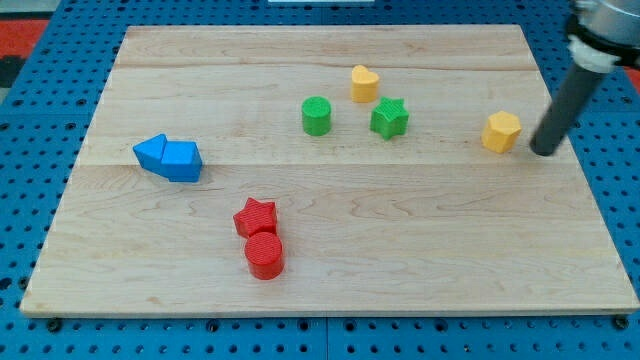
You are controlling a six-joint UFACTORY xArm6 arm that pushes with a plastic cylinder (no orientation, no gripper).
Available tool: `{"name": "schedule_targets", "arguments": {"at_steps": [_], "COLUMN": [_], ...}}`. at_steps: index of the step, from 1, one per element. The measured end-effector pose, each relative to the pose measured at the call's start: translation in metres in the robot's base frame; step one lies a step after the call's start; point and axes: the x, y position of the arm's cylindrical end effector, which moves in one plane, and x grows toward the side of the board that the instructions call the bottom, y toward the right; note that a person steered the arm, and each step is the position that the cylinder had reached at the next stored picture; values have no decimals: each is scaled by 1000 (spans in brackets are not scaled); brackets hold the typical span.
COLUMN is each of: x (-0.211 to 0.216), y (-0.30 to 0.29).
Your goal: Place the blue cube parallel to the red star
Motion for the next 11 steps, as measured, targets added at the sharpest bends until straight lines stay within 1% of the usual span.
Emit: {"name": "schedule_targets", "arguments": {"at_steps": [1, 2, 3, 4, 5, 6, 7, 8, 9, 10, 11], "x": [-22, -9, 50, 68, 70, 68, 55, 61, 52, 11, 8], "y": [-16, -8, -42, -173, -272, -348, -373, -417, -437, -391, -349]}}
